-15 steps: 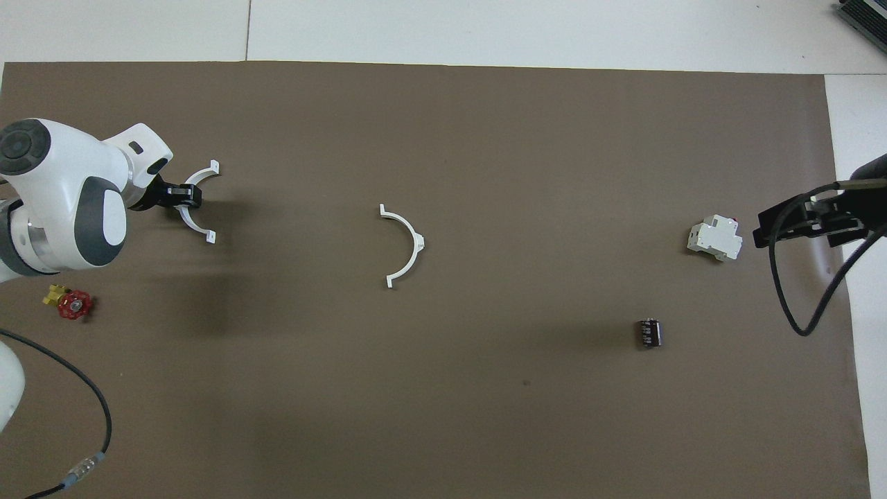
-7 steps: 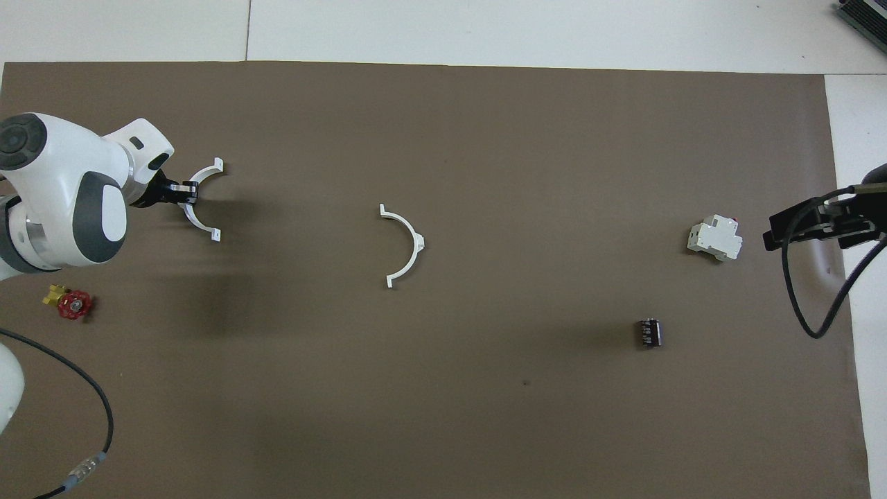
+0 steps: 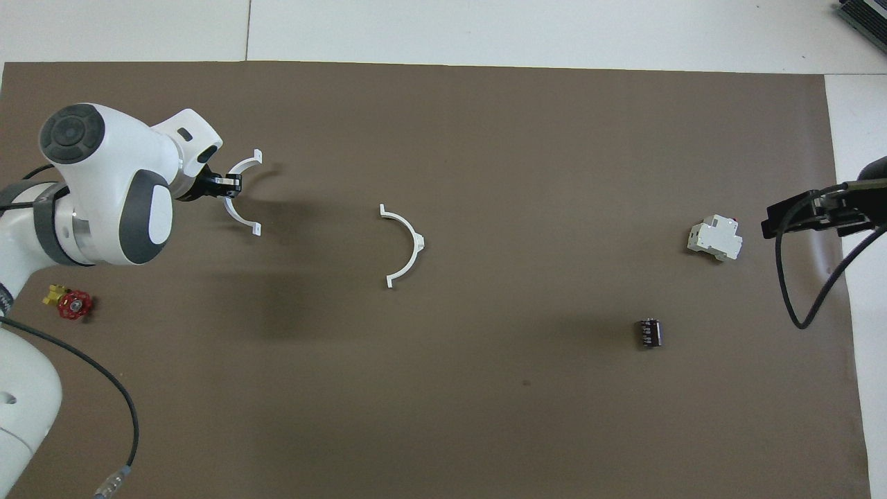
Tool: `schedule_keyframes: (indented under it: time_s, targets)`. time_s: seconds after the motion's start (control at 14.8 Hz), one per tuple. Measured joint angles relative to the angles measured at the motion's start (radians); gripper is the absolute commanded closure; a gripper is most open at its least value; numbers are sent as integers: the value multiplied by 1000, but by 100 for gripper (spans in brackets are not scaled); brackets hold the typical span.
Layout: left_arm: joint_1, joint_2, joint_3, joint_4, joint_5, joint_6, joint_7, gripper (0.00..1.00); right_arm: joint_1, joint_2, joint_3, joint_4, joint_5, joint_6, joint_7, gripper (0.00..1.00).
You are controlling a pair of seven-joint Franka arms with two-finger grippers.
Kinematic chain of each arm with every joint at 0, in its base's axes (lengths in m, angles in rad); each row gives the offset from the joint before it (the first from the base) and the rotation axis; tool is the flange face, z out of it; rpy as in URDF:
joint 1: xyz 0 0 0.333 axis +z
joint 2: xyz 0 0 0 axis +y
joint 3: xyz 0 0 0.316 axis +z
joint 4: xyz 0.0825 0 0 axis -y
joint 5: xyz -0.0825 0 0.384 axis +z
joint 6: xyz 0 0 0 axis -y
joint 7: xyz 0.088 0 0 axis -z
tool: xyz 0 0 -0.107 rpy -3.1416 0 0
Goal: Assemble drain pipe with both arms
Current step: 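Carry the held half-ring with the left gripper toward the placed half, then press the half-ring against the placed half to close the ring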
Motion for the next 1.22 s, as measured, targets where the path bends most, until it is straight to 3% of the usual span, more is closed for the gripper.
schedule_keyframes:
  time_s: [0.27, 0.75, 1.22]
  targets:
    - [-125, -4, 0, -25, 49, -2, -175, 100, 1, -2, 1, -17, -8, 94, 1, 1]
    - [-274, -38, -1, -106, 141, -2, -500, 100, 3, -7, 4, -27, -23, 102, 5, 1]
    - [-347, -64, -2, -157, 142, 2, -554, 100, 3, -8, 4, -37, -24, 102, 5, 1]
